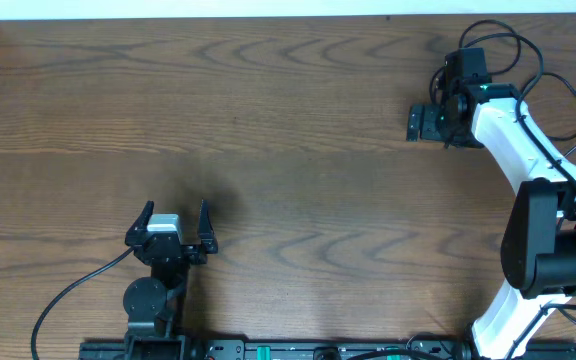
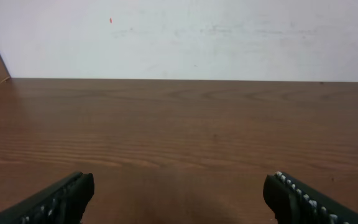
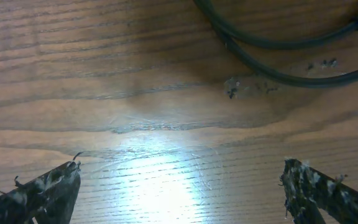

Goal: Untangle cables

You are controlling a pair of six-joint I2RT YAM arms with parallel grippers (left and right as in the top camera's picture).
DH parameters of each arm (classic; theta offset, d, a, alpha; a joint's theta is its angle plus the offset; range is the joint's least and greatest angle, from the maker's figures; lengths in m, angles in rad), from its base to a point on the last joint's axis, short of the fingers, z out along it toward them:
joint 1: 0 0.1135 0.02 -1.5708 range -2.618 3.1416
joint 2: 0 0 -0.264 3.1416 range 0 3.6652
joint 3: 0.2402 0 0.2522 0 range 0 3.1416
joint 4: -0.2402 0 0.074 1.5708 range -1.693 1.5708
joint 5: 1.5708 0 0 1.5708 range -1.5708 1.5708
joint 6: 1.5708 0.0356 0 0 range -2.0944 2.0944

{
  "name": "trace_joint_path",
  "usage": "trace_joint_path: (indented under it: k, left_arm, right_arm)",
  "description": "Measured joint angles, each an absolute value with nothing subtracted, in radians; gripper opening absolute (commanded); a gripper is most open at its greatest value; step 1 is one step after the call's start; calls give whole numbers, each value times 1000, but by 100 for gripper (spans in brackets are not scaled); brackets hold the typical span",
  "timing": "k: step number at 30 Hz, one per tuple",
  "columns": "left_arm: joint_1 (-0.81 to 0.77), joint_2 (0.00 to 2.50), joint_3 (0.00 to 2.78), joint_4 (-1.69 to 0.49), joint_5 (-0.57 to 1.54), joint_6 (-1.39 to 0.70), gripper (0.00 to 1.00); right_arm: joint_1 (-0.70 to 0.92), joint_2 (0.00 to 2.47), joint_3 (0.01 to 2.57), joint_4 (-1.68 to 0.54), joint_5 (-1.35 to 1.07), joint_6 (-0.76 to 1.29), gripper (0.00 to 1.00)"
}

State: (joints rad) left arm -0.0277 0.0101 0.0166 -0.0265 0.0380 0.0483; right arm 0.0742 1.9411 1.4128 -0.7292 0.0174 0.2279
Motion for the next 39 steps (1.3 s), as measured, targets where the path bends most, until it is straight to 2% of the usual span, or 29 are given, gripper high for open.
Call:
trace_joint_path:
  k: [32,39]
  left_arm:
    - [-28,10,17,-27,38,48,91]
    - [-28,10,17,-27,38,48,91]
  right_arm:
    - [75,1940,1413,-729,17,228,99]
    - [89,1832,1413,-731,18,228,99]
